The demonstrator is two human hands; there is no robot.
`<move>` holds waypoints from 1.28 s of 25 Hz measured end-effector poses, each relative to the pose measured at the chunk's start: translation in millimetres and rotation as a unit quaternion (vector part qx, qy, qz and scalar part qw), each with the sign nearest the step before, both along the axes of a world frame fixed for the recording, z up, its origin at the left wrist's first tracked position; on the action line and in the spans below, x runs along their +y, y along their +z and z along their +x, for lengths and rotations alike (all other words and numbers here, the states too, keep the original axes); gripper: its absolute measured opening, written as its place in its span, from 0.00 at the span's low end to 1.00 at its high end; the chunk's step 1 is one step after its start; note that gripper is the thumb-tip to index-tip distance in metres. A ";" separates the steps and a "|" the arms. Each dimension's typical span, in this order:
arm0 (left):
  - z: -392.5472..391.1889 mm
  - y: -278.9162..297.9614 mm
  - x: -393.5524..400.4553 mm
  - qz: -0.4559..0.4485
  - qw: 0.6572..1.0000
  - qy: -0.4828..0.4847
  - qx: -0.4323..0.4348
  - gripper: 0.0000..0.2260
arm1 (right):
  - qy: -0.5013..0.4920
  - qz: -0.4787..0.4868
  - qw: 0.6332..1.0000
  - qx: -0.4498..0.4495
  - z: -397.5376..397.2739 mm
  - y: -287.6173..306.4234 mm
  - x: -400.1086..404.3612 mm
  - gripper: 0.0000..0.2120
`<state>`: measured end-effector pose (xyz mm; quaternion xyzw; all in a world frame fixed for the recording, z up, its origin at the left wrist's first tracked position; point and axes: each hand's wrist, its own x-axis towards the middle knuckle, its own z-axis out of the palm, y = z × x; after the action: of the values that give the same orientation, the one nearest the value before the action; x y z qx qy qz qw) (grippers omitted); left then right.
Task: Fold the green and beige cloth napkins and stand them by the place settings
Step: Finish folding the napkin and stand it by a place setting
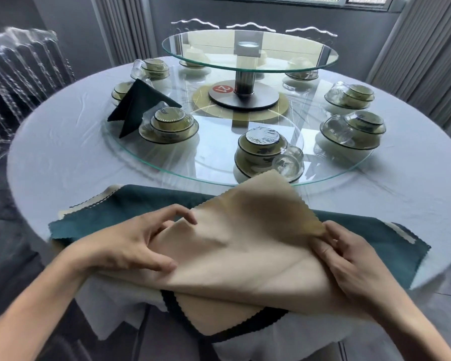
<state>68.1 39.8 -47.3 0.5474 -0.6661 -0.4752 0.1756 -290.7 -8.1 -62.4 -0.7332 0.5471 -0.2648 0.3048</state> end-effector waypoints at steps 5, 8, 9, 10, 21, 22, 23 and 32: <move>-4.9 43.7 -47.4 -0.224 0.972 0.064 -0.028 0.19 | -0.068 -0.165 0.983 0.046 19.0 65.1 -43.1 0.11; -5.7 87.5 -118.9 -0.354 0.916 0.131 -0.134 0.23 | -0.116 -0.232 0.959 0.114 42.7 112.0 -137.5 0.08; -5.8 99.5 -145.4 -0.370 0.897 0.157 -0.184 0.22 | -0.137 -0.241 0.950 0.146 49.9 125.1 -170.3 0.09; -7.9 109.7 -169.0 -0.363 0.880 0.180 -0.247 0.22 | -0.158 -0.240 0.943 0.169 56.6 134.9 -196.1 0.12; -39.5 -17.4 -30.1 -0.339 0.929 -0.034 -0.145 0.11 | 0.039 -0.283 0.956 0.073 35.6 -12.7 -48.4 0.06; -34.4 -30.7 -13.0 -0.328 0.931 -0.069 -0.142 0.13 | 0.046 -0.271 0.959 0.071 27.5 -23.4 -34.3 0.06; -28.0 -41.2 1.3 -0.319 0.930 -0.105 -0.147 0.16 | 0.050 -0.257 0.963 0.069 20.3 -31.7 -24.8 0.06; -33.5 -85.3 40.5 -0.408 0.867 -0.170 -0.231 0.35 | 0.067 -0.160 0.982 0.070 -5.1 -56.8 -16.9 0.12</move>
<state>34.5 80.3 -132.7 0.3996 -0.9048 -0.0434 0.1408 -295.8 -25.0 -119.1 -0.8242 0.4673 -0.2763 0.1614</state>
